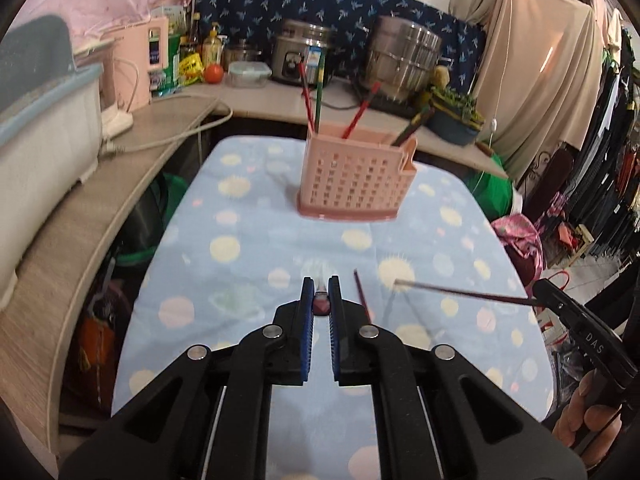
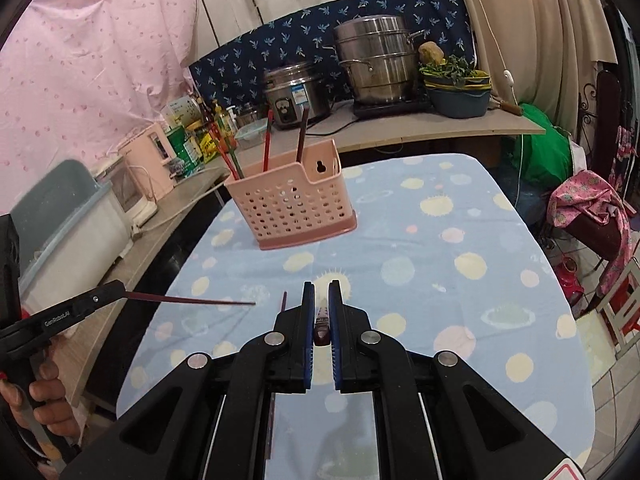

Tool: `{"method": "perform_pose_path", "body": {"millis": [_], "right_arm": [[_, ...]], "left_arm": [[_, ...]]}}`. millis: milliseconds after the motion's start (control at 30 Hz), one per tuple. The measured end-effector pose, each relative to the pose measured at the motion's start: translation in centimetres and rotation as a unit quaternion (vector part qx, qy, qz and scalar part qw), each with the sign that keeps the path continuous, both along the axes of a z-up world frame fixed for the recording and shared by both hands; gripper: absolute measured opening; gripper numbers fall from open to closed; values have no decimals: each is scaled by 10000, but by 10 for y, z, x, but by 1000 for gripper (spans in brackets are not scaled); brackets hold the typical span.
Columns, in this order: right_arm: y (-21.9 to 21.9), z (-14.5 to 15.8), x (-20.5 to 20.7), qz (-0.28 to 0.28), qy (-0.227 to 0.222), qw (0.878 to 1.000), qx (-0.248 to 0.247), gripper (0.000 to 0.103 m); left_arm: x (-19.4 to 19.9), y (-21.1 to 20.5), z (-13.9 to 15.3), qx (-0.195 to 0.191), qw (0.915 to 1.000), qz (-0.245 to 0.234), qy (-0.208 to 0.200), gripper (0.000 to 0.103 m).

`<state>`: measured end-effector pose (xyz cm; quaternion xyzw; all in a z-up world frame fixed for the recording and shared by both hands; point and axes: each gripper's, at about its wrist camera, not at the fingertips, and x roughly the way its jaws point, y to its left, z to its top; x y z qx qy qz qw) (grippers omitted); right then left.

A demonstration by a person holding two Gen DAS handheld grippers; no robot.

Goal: Organize utensils
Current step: 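Lift both dark red chopsticks and carry them toward the pink basket, then lower the chopsticks into the basket and open both tools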

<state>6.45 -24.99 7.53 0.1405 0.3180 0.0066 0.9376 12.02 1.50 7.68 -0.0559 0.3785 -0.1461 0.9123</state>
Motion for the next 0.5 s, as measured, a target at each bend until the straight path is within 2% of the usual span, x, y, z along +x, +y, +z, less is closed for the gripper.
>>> {"method": "perform_pose_path", "body": {"millis": [500], "right_arm": [[-14, 51, 57, -20, -573, 9981, 230, 7]], "left_arm": [[63, -16, 60, -116, 9984, 12, -556, 7]]}}
